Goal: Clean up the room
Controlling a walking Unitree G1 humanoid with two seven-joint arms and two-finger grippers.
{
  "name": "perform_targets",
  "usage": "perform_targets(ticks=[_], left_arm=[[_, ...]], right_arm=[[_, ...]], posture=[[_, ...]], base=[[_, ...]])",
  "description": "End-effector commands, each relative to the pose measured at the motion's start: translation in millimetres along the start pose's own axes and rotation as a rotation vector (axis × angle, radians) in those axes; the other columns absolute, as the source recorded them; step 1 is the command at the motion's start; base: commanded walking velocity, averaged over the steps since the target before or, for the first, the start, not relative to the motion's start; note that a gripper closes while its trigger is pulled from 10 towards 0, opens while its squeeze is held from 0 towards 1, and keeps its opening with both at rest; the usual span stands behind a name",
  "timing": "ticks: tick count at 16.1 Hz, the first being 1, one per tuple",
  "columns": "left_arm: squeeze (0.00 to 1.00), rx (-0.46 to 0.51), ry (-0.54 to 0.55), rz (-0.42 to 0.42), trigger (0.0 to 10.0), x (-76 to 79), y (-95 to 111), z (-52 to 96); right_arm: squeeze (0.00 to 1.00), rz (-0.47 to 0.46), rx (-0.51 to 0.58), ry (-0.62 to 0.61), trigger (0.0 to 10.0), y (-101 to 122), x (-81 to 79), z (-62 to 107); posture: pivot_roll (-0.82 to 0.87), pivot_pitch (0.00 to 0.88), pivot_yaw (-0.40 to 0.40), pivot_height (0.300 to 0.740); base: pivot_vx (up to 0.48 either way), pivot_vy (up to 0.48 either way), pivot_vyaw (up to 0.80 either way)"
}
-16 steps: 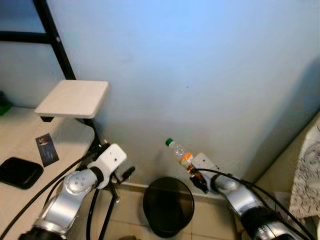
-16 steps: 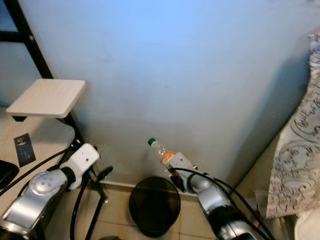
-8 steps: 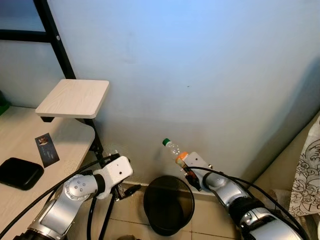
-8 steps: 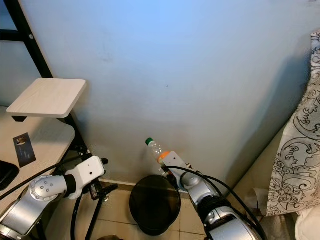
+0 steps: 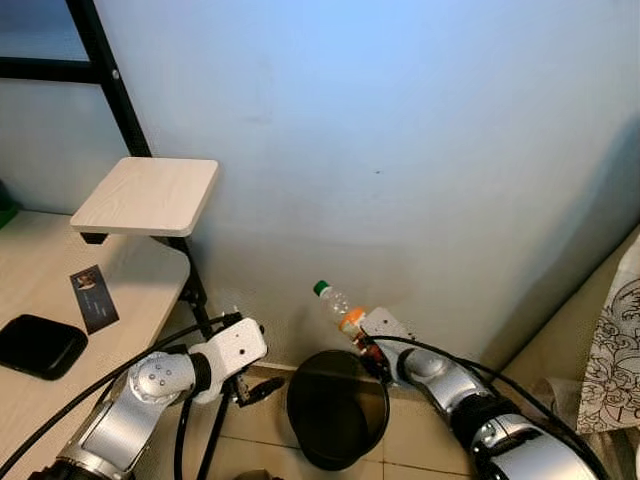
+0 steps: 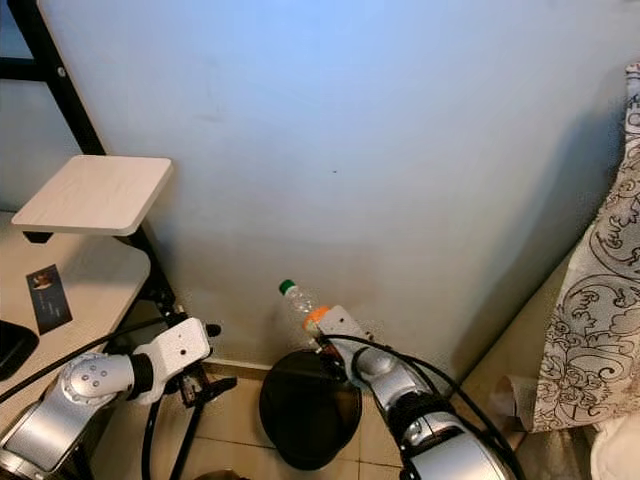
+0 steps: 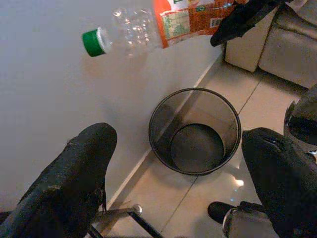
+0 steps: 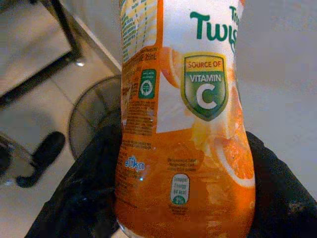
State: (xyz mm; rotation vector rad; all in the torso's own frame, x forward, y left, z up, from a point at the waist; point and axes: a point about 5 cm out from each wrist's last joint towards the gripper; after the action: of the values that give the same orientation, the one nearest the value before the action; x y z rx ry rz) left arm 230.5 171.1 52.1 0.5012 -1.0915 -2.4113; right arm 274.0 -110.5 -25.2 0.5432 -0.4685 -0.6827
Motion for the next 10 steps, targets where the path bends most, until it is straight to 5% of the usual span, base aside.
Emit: perform_targets(ticks=[1,10], left_arm=[[0.00,-0.004,-0.006,-0.017,10.0,-1.0,0.8,-1.1],[0.00,0.011,-0.003,-0.020,10.0,-5.9,5.8,-1.5]], right_arm=[[1.00,-0.005,0.027,0.016,10.0,6.5,0.9,-0.2],[1.00,0.034,-0.002,0.102,10.0,-2.6,-4.4,0.5]], posture=[[0.03,0.000,0.020,0.740],[0.03,0.000,0.042,0.740]], base=[[0.000,0.000,0.00],[0.000,0.000,0.00]])
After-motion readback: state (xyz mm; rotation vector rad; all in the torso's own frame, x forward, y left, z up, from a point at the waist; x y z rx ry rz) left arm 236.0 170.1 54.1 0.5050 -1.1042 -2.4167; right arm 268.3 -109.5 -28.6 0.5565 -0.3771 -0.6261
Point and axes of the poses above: a point about 5 cm out from each wrist's last joint towards the gripper, its own z axis pointing back from the gripper into the wrist, its own y axis along the axis of the wrist's last joint, x = y × z, and after that the axes turned 7 degrees about z, right-handed
